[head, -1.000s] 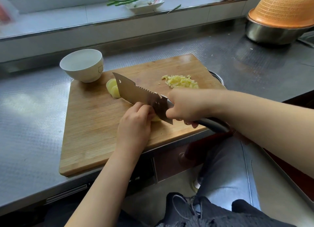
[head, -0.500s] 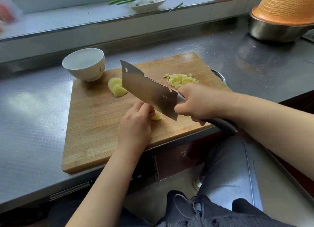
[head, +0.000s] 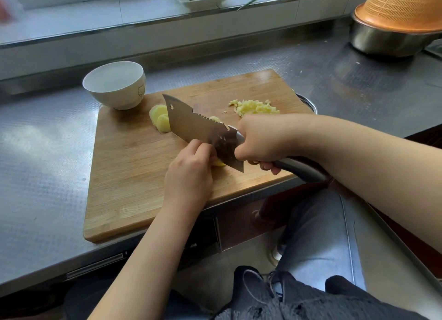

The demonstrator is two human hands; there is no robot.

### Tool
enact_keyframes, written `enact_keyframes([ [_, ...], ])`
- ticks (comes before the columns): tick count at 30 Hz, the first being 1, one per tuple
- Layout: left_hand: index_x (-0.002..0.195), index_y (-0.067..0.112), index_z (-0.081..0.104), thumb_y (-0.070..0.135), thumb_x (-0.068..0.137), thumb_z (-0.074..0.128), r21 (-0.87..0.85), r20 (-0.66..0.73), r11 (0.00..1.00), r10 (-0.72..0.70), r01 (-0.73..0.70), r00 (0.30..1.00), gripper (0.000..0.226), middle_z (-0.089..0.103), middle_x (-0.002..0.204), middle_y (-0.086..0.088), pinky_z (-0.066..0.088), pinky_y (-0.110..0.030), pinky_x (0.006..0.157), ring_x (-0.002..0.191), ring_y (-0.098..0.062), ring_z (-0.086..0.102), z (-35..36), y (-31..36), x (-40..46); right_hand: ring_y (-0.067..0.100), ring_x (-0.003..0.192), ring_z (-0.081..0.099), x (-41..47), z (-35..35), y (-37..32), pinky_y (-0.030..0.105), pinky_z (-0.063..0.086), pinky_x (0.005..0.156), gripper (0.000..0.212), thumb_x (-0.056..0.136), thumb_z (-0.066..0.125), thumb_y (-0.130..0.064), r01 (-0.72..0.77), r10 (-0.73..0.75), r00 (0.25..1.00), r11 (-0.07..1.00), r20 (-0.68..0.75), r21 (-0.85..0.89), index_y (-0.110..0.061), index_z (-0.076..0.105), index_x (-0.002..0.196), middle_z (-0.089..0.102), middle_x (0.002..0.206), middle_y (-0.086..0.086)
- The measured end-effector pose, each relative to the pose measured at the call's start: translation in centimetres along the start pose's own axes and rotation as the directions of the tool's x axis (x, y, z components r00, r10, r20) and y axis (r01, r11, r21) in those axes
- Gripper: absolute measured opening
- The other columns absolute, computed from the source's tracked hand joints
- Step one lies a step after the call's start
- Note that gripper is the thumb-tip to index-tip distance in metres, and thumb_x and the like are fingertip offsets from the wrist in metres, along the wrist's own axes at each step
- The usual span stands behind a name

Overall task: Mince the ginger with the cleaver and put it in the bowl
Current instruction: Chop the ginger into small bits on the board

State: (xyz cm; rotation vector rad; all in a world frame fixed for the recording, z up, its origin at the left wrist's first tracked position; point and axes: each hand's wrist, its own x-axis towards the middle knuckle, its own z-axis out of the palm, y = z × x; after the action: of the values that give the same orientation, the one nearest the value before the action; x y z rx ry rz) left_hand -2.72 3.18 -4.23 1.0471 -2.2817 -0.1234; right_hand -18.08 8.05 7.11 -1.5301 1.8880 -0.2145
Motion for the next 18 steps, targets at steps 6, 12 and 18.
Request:
enact_keyframes([
  [6, 0.083, 0.009, 0.062, -0.001, 0.082, 0.061, -0.039, -0.011, 0.999, 0.016, -0.017, 1.000, 0.010, 0.062, 0.089, -0.006, 0.045, -0.037, 0.052, 0.070, -0.030, 0.056, -0.2, 0.1, -0.1, 0.023, 0.041, 0.056, 0.0, 2.2, 2.1, 0.028, 0.047, 0.043, 0.015, 0.088, 0.052, -0.012, -0.004, 0.004, 0.995, 1.000, -0.103, 0.001, 0.003, 0.056, 0.085, 0.058, 0.063, 0.017],
  [12, 0.081, 0.009, 0.060, 0.000, 0.084, 0.059, -0.040, -0.007, 0.999, 0.002, -0.002, 1.000, 0.009, 0.061, 0.089, -0.006, 0.044, -0.035, 0.053, 0.070, -0.029, 0.055, -0.4, 0.2, -0.3, 0.020, 0.044, 0.051, -0.5, 1.7, 2.7, 0.027, 0.046, 0.041, 0.009, 0.090, 0.055, -0.010, 0.026, -0.012, 0.991, 0.994, -0.135, 0.108, -0.006, 0.050, 0.085, 0.052, 0.066, 0.012],
  [18, 0.083, 0.012, 0.058, 0.000, 0.085, 0.061, 0.005, 0.007, 1.000, -0.024, 0.024, 1.000, 0.012, 0.060, 0.089, -0.005, 0.030, -0.027, 0.057, 0.070, -0.023, 0.052, -0.5, 0.3, -0.4, 0.011, 0.036, 0.048, -1.0, 0.4, 1.5, 0.024, 0.046, 0.041, 0.010, 0.092, 0.054, -0.008, 0.067, -0.054, 0.992, 0.991, -0.117, 0.113, -0.006, 0.051, 0.082, 0.052, 0.065, 0.008],
])
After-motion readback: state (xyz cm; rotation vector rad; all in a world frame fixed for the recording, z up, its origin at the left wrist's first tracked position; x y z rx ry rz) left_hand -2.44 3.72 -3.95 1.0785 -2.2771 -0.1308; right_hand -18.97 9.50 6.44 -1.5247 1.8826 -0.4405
